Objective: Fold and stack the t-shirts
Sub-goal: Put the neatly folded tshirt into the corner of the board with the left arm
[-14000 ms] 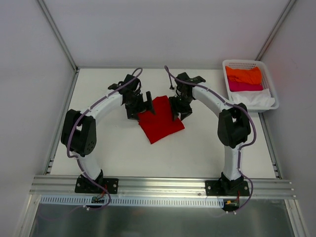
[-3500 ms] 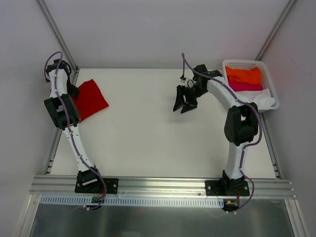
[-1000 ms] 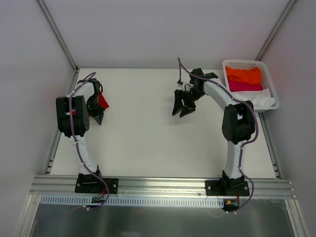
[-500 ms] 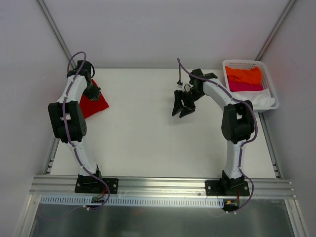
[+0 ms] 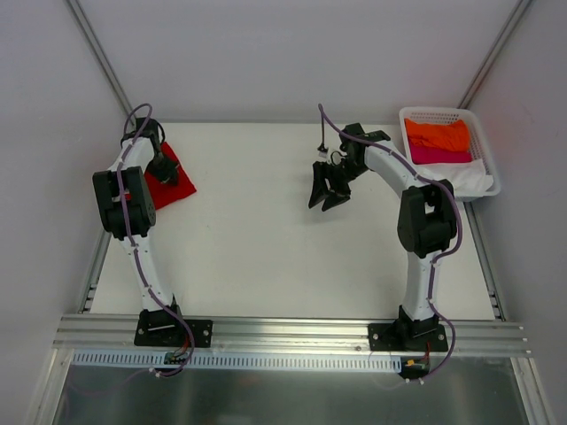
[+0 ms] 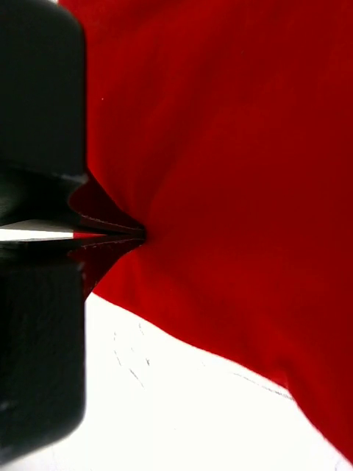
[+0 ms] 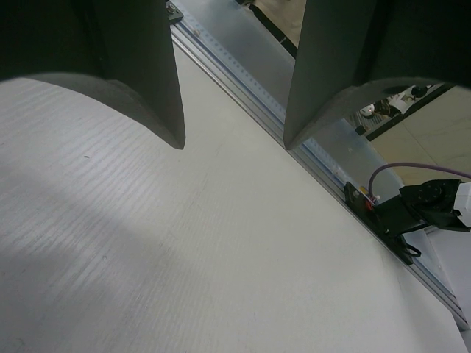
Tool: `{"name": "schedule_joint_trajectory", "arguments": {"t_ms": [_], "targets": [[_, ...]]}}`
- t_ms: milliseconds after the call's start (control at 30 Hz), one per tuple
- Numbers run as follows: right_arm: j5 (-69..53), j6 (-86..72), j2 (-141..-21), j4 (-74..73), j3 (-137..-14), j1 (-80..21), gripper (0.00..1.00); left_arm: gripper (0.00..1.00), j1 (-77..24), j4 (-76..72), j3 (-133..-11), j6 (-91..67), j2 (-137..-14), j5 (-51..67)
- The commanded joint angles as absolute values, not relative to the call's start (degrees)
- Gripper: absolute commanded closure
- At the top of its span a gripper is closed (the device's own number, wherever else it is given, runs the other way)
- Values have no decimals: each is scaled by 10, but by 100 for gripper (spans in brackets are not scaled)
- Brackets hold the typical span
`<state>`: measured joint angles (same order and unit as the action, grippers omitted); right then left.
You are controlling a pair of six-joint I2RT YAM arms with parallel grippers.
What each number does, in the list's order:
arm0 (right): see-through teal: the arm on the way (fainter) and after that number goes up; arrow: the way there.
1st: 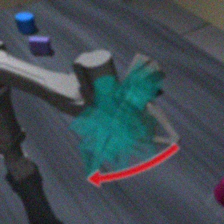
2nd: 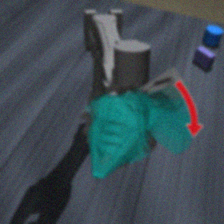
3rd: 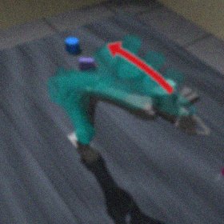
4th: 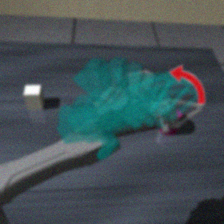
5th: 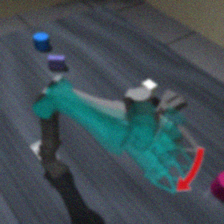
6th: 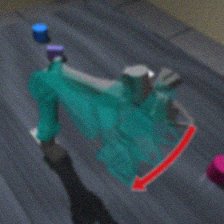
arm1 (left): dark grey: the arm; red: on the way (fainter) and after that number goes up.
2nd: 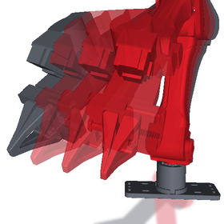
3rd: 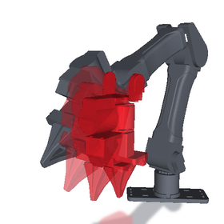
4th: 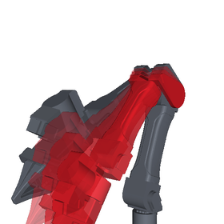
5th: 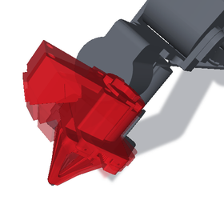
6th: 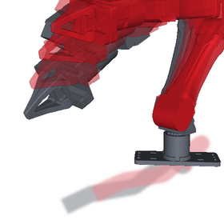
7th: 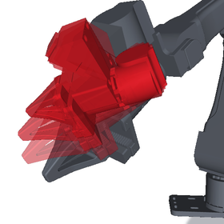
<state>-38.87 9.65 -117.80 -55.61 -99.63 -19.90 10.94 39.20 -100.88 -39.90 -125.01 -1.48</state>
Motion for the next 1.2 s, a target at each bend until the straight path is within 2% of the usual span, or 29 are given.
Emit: {"name": "schedule_joint_trajectory", "arguments": {"t_ms": [0, 267, 400, 800, 1000, 1033, 1067, 1100, 1133, 1167], "targets": [[-406, 101, -1172, -576, -1017, -196, 40, 100, 112, 398, -987, -395, -1240, 11], [-415, 93, -1191, -575, -1035, -196, 40, 100, 116, 437, -826, -404, -1152, -42], [-422, 91, -1204, -579, -1048, -197, 40, 100, 123, 453, -785, -412, -1113, -77], [-421, 104, -1209, -589, -1054, -193, 40, 100, 154, 501, -822, -418, -1102, -113], [-410, 98, -1203, -589, -1063, -189, 40, 100, 149, 502, -850, -420, -1093, -92], [-412, 95, -1201, -589, -1079, -190, 38, 100, 146, 500, -864, -418, -1082, -95], [-410, 91, -1199, -588, -1090, -190, 28, 100, 132, 498, -877, -413, -1077, -100], [-390, 83, -1195, -585, -1104, -190, 22, 100, 122, 497, -891, -397, -1071, -102], [-384, 78, -1195, -589, -1123, -191, 8, 99, 112, 497, -934, -385, -1064, -103], [-381, 73, -1197, -594, -1168, -190, 1, 93, 99, 497, -961, -375, -1061, -100]]}}
